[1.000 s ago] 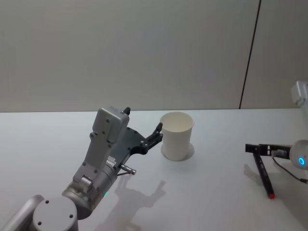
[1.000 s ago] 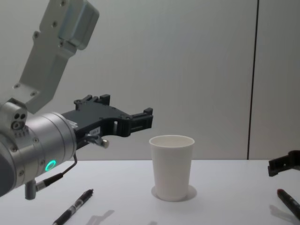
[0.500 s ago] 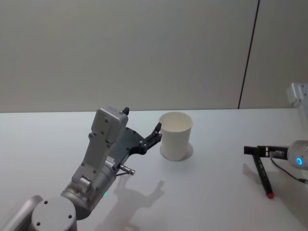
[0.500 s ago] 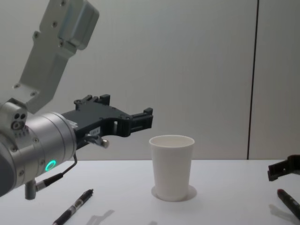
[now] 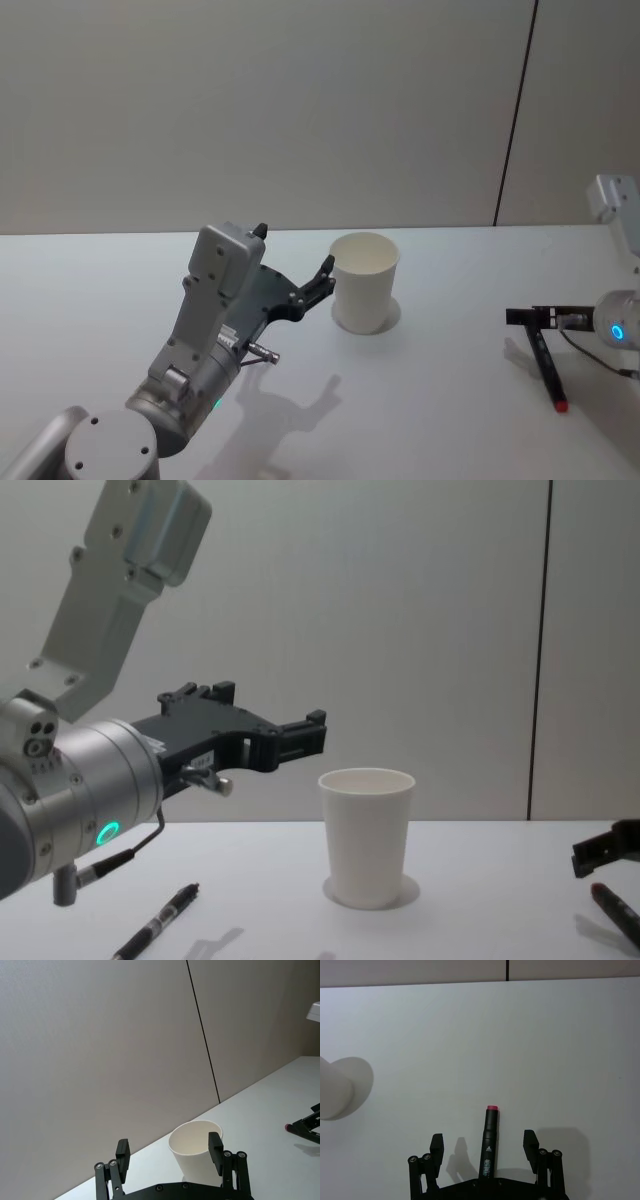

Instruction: Place the pen into the pen holder.

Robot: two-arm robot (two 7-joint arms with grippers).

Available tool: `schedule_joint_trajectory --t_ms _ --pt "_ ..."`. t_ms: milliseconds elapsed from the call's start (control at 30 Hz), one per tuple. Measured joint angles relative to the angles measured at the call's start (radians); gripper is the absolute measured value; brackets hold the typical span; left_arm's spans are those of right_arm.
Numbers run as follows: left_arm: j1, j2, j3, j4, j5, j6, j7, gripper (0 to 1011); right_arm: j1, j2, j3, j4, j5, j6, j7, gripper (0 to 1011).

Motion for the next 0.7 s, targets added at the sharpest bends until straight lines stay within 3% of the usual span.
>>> schedule_joint_trajectory --t_ms 700 --pt "0.0 0.0 0.0 0.0 0.0 0.0 0.0 1003 0.065 -0.019 -0.031 0.087 -0.095 0.035 0.072 1002"
